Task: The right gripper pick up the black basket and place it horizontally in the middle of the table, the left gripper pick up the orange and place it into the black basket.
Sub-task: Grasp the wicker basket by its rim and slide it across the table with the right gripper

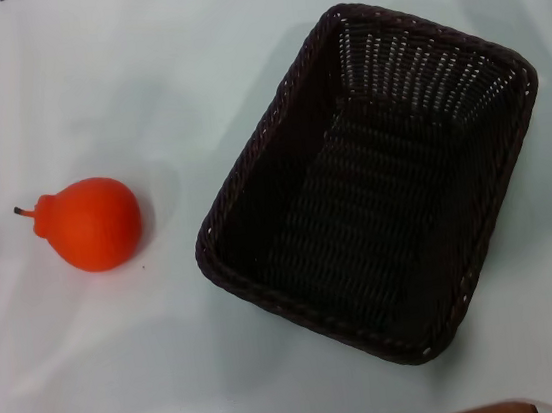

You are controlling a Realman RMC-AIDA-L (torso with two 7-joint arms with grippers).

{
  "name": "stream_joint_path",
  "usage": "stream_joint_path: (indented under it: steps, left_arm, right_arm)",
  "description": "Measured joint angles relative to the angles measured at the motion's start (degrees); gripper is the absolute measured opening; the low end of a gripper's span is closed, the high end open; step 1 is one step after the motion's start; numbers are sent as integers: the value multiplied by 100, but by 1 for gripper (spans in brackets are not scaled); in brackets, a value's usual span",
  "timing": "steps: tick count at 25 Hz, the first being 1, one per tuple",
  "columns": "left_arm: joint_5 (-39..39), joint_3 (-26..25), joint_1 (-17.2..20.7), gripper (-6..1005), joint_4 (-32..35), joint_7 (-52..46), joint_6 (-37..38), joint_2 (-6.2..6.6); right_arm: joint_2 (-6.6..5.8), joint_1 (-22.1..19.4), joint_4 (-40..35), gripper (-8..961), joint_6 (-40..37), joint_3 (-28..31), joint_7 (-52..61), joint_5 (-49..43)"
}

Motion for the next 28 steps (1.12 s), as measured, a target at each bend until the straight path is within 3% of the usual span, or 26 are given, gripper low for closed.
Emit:
stream_joint_path:
  steps: [10,28]
  left_arm:
    - [16,36,90,787,32,4,3,2]
    - [11,342,223,788,12,-128,-19,-5]
  right_arm:
    - [-2,195,-26,715,-40,24,-43,-2]
    - [-4,70,0,713,-63,-17,-4,-7]
